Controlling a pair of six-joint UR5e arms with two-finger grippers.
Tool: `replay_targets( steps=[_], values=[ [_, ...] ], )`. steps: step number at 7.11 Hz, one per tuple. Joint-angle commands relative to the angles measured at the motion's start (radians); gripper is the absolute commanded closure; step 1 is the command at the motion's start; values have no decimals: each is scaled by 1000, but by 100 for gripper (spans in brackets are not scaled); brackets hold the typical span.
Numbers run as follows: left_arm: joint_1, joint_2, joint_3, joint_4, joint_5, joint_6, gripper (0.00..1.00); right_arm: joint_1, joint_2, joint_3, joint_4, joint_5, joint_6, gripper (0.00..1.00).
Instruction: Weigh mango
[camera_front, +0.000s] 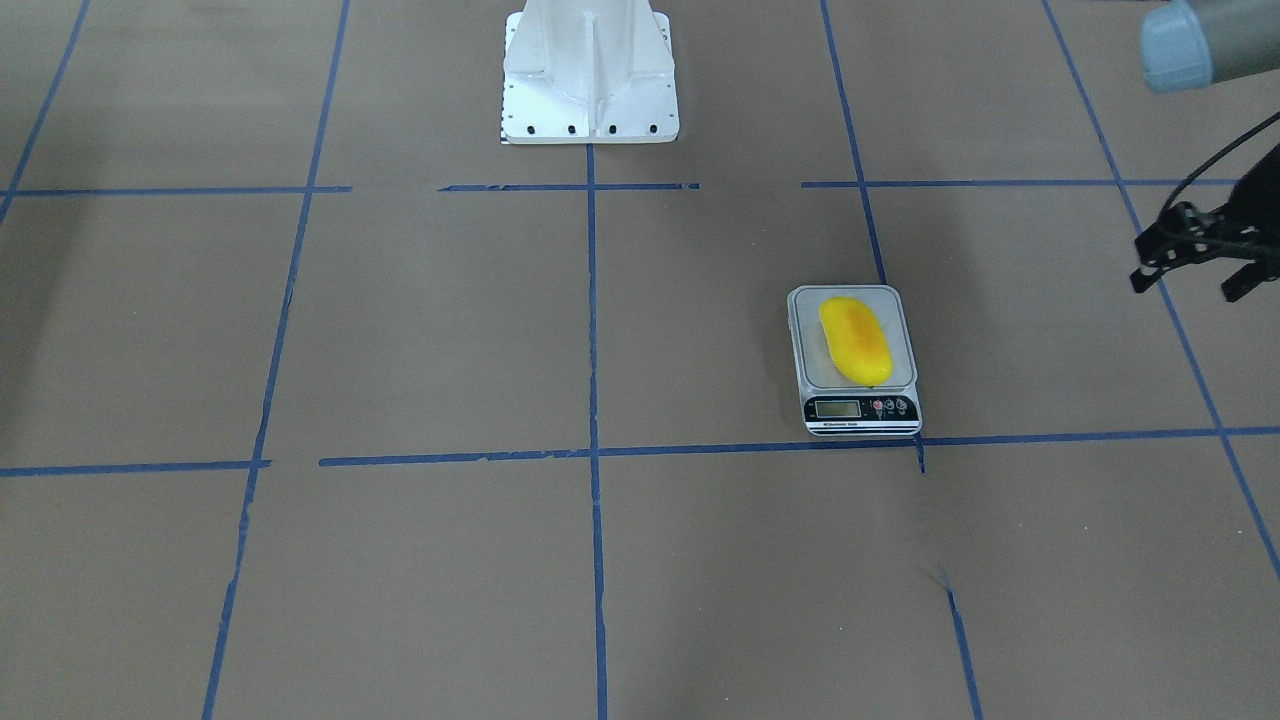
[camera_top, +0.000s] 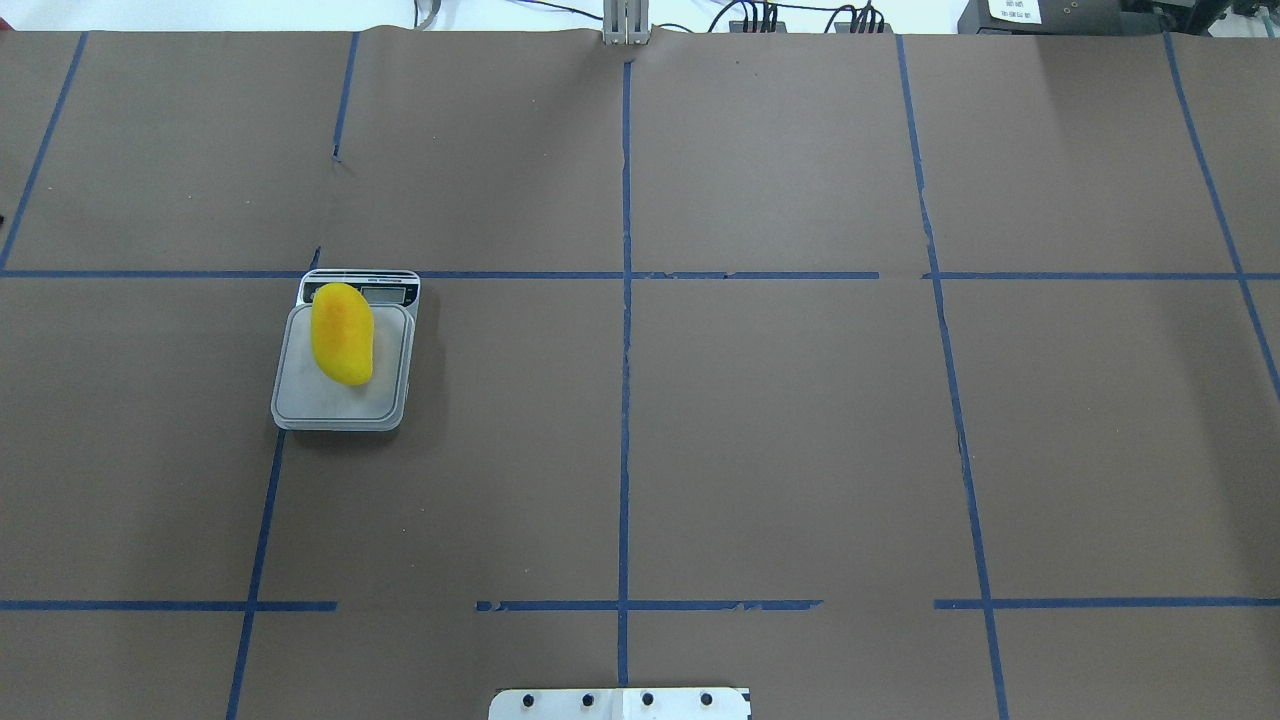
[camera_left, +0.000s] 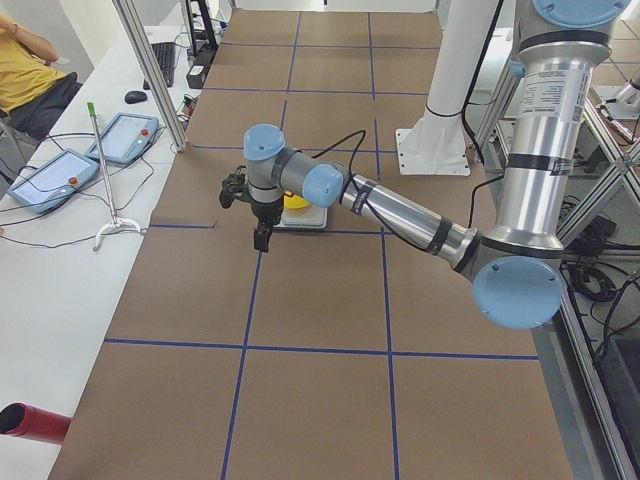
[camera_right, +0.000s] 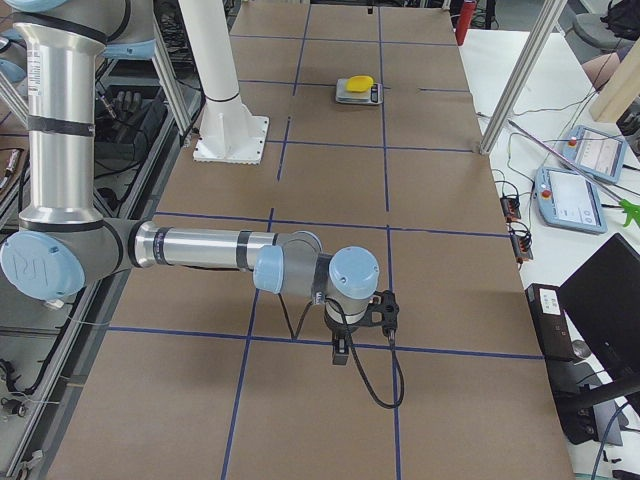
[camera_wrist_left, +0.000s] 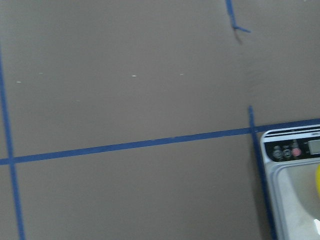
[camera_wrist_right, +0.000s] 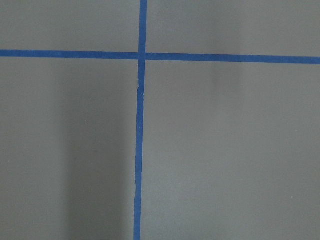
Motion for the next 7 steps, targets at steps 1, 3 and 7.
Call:
replay_targets(
  steps=[1,3,7],
  values=[
    [-196,89,59,49,2,272,0,0,-1,0,0,0,0,0],
    [-255,77,145,90,3,423,0,0,-1,0,0,0,0,0],
    [-257,79,150,124,-1,336,0,0,0,0,0,0,0,0]
  ],
)
